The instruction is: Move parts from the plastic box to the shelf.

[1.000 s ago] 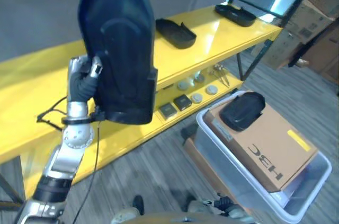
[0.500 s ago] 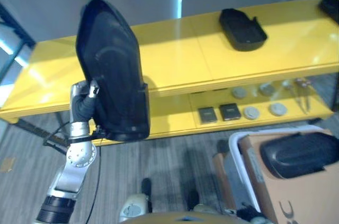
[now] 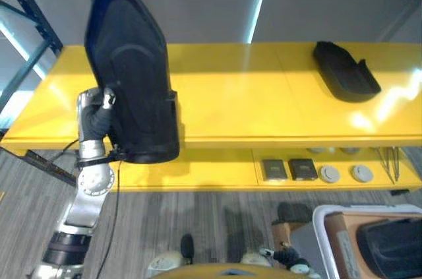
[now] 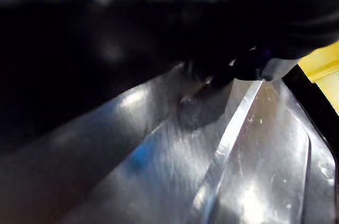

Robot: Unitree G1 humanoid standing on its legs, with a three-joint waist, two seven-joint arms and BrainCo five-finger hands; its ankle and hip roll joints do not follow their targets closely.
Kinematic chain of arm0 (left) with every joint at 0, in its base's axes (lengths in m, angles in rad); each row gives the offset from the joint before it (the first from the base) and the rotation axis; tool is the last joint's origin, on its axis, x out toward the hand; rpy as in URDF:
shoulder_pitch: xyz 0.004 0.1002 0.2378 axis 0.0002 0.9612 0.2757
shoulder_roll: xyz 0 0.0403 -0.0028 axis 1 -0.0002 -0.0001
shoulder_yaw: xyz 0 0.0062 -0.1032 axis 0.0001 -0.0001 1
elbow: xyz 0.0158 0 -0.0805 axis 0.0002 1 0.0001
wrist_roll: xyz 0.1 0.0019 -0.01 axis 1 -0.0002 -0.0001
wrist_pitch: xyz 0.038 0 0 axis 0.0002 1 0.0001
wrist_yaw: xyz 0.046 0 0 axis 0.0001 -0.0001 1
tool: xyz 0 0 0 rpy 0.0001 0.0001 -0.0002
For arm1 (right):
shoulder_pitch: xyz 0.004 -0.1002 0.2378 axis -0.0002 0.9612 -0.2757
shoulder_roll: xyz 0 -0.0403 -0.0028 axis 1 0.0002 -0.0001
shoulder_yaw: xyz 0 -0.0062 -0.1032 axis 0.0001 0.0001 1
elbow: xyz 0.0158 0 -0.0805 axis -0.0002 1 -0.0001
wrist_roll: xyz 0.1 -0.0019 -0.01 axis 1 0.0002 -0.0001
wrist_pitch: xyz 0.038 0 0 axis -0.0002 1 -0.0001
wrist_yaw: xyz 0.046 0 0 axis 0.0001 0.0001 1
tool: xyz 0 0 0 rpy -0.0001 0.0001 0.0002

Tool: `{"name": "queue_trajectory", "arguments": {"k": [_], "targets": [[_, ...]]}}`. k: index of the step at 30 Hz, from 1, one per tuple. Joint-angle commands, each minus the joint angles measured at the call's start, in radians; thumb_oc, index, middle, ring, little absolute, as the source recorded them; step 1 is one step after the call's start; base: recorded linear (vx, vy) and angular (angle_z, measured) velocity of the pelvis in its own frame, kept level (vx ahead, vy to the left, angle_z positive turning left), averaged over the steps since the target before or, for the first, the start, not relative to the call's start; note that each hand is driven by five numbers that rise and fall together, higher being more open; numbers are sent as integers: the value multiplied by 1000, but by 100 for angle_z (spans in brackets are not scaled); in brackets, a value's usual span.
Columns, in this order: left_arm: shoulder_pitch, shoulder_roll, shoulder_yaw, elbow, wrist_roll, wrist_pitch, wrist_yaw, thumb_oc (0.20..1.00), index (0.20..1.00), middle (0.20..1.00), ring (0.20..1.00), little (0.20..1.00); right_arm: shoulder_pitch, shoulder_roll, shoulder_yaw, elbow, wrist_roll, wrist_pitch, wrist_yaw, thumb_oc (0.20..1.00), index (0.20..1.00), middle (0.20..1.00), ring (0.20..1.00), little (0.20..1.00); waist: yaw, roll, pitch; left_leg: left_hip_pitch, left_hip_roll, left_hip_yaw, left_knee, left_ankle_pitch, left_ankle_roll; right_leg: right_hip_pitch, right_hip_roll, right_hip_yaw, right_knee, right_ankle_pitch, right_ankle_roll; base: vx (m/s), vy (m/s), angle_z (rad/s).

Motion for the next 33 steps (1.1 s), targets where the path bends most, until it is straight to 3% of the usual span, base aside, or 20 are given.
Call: {"name": "queue_trajectory", "arguments": {"k": [1, 2, 4, 6, 9, 13, 14, 20, 24, 33], "targets": [[-60, 19, 27, -42, 35, -38, 26, 200, 200, 200, 200, 200, -25, 6, 30, 24, 13, -8, -39, 1000, 1000, 1000, 1000, 1000, -19, 9, -16, -61, 68, 43, 8, -9, -54, 64, 61, 21, -175, 165, 12, 138, 37, 26], [-79, 32, 20, -23, 40, -31, 31, 200, 200, 200, 200, 200, -24, 3, 38, 4, 16, -17, -47, 1000, 1000, 1000, 1000, 1000, -27, 20, -14, -59, 65, 27, -14, -12, -64, 33, 86, 66, -308, 83, -17, 154, -12, 23], [-103, 39, 17, 3, 27, -31, 43, 200, 200, 200, 200, 200, -19, -3, 42, 3, 26, -15, -47, 1000, 1000, 1000, 1000, 1000, -44, 24, -10, -55, 64, 7, -16, -22, -79, 44, 85, 102, -492, 103, -27, 163, -63, -2], [-128, 50, 16, 37, 25, -15, 51, 200, 200, 200, 200, 200, 3, 1, 45, 3, 36, -18, -42, 1000, 1000, 1000, 1000, 1000, -63, 15, -5, -50, 64, -7, -17, -32, -88, 33, 91, 145, -573, 143, -26, 114, -103, 17], [-150, 57, 34, 88, 25, 11, 28, 200, 200, 200, 200, 200, 33, -6, 53, 24, 8, -8, -24, 1000, 1000, 1000, 1000, 1000, -71, 1, -16, -59, 66, 7, -17, -31, -99, 72, 81, 116, -654, 177, -25, 87, -125, 34], [-176, 60, 39, 145, -19, 33, 3, 200, 200, 200, 200, 200, 53, -30, 60, 29, -17, -1, -7, 1000, 1000, 1000, 1000, 1000, -87, 11, -15, -75, 73, 8, -17, -23, -110, 91, 93, 97, -690, 184, -35, 22, -77, 10], [-212, 41, 17, 236, -105, 73, -39, 200, 200, 200, 200, 200, 49, -43, 44, 46, -3, 8, -3, 1000, 1000, 1000, 1000, 1000, -107, 23, -10, -86, 78, 12, -17, -18, -115, 96, 101, 92, -713, 190, -38, -1, -44, 8], [-291, 68, -6, 369, -236, 87, -120, 200, 200, 200, 200, 200, 33, -60, 43, 47, -11, 27, 28, 1000, 1000, 1000, 1000, 1000, -136, 40, -3, -89, 91, 36, -17, -15, -123, 96, 110, 106, -721, 190, -42, 13, -12, -8], [-429, 74, -85, 519, -350, 104, -165, 200, 200, 200, 200, 200, -15, -69, 68, 35, -2, 36, 47, 1000, 1000, 1000, 1000, 1000, -162, 52, 21, -101, 94, 55, -17, -10, -126, 75, 111, 125, -719, 199, -42, -31, 6, -19], [-609, 17, -204, 695, -421, 123, -175, 200, 200, 200, 200, 200, -90, -54, 127, 48, 4, 44, 51, 1000, 1000, 1000, 1000, 1000, -183, 73, 63, -123, 94, 71, -17, -1, -129, 37, 107, 142, -716, 215, -37, -28, 10, -12]]}}
